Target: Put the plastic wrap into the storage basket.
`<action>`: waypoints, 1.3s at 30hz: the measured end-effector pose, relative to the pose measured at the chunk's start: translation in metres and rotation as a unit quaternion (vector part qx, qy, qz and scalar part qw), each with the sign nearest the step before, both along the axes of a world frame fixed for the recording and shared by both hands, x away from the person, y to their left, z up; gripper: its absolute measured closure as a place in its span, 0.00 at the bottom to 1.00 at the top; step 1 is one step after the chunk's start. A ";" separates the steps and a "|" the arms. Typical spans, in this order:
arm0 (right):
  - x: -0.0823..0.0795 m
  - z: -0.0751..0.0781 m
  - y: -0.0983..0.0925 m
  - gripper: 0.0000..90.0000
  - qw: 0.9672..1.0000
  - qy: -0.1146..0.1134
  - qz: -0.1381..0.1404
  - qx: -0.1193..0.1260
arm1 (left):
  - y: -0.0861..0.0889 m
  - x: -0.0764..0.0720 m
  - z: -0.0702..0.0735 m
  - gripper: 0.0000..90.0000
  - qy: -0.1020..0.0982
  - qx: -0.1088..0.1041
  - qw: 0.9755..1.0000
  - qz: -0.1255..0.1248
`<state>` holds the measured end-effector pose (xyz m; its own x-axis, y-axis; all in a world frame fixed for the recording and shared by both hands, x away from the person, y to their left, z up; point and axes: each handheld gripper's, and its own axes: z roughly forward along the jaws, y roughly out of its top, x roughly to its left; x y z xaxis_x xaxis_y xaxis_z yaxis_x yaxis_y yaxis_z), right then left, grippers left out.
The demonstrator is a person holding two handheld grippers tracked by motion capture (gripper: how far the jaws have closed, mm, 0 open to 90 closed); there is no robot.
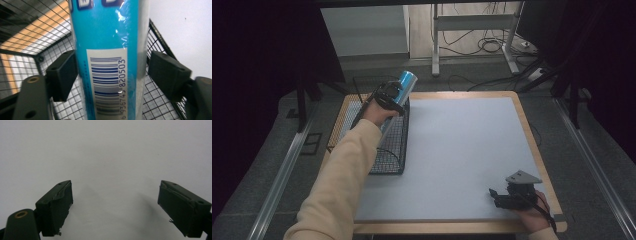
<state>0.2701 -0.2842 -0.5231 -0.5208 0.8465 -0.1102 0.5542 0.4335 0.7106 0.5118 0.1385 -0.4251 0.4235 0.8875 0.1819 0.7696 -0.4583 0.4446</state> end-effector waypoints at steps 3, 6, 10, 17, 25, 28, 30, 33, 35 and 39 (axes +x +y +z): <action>-0.001 0.002 -0.001 0.14 1.000 -0.010 0.004 0.009 | -0.001 -0.010 0.013 0.22 -0.023 -0.026 0.999 0.003; 0.000 0.004 -0.001 0.14 1.000 -0.016 0.005 0.016 | -0.002 -0.017 0.019 0.20 -0.032 -0.041 0.999 -0.002; 0.001 0.004 0.000 0.14 1.000 -0.018 0.008 0.016 | -0.006 -0.033 0.033 0.19 -0.053 -0.062 0.997 -0.017; 0.000 0.005 0.002 0.14 0.999 -0.023 0.015 0.020 | -0.025 -0.070 0.055 0.20 -0.069 -0.100 0.990 -0.077; -0.007 0.013 -0.002 0.14 0.998 -0.047 0.011 0.026 | -0.056 -0.118 0.069 0.20 -0.078 -0.154 0.974 -0.143; -0.008 0.015 -0.002 0.14 0.998 -0.050 0.010 0.028 | -0.064 -0.131 0.068 0.20 -0.070 -0.163 0.970 -0.165; -0.009 0.016 0.001 0.14 0.998 -0.056 0.014 0.027 | -0.073 -0.149 0.063 0.20 -0.065 -0.160 0.967 -0.185; -0.008 0.017 0.004 0.14 0.998 -0.057 0.018 0.025 | -0.079 -0.161 0.057 0.20 -0.058 -0.163 0.964 -0.200; -0.007 0.017 0.006 0.14 0.998 -0.058 0.022 0.024 | -0.083 -0.171 0.050 0.20 -0.053 -0.162 0.962 -0.212; -0.004 0.015 0.008 0.14 0.998 -0.056 0.027 0.023 | -0.088 -0.191 0.027 0.20 -0.041 -0.178 0.958 -0.221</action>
<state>0.2661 -0.2759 -0.5079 -0.5531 0.8225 -0.1324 0.4468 0.4271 0.7861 0.3210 0.0506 -0.3980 0.7693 0.6369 -0.0502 0.4911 -0.5393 0.6841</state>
